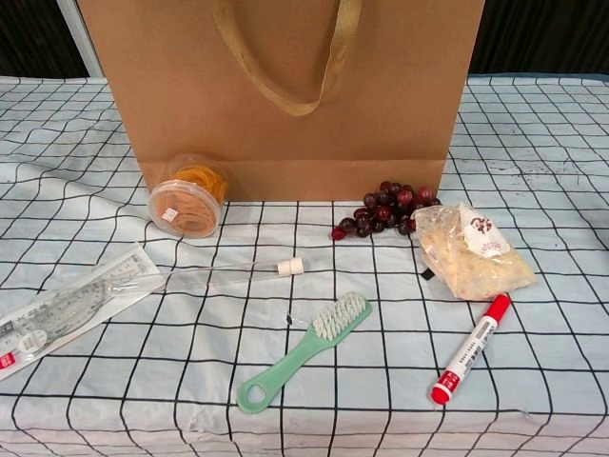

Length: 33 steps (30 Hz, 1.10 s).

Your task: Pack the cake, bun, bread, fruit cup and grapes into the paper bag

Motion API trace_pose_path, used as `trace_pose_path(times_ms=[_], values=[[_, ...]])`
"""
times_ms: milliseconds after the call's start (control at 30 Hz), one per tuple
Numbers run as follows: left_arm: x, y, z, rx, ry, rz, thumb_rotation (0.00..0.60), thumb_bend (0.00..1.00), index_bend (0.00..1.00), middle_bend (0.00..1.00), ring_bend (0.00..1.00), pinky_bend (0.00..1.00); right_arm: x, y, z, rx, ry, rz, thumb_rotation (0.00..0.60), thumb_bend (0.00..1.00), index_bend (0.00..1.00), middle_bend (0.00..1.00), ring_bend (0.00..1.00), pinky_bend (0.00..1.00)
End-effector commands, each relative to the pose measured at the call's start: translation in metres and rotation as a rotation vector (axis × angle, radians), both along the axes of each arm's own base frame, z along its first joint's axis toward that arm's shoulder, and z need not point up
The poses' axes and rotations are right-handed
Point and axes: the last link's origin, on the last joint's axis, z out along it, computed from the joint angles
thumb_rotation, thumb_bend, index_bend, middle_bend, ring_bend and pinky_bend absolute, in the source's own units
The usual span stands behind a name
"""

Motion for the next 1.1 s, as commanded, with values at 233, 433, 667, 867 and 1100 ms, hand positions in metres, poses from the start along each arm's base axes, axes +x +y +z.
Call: trace_pose_path(times_ms=[233,433,667,867,1100], values=[[0.002,0.055,-0.005,-0.057,0.052,0.128,0.6,0.27,0.2,0.35,0.22,0.23,-0.003,-0.002,-0.005,0.013,0.014,-0.015,0.6,0.24,0.12,0.13,0.22,0.27],[-0.002,0.063,-0.019,-0.108,0.079,0.155,0.6,0.25,0.2,0.34,0.21,0.23,-0.004,-0.002,-0.004,0.007,0.014,-0.017,0.6,0.24,0.12,0.13,0.22,0.27],[-0.007,0.049,-0.031,-0.147,0.15,0.156,0.6,0.2,0.2,0.31,0.18,0.23,-0.005,-0.002,-0.002,0.006,0.007,-0.015,0.6,0.24,0.12,0.13,0.22,0.27],[-0.006,0.047,-0.032,-0.133,0.171,0.161,0.6,0.09,0.15,0.24,0.11,0.17,-0.004,-0.002,0.0,0.001,0.001,-0.011,0.6,0.24,0.12,0.13,0.22,0.27],[-0.012,0.049,-0.033,-0.119,0.231,0.233,0.6,0.01,0.09,0.13,0.0,0.09,-0.004,-0.001,0.002,-0.007,-0.002,-0.008,0.6,0.24,0.12,0.13,0.22,0.27]])
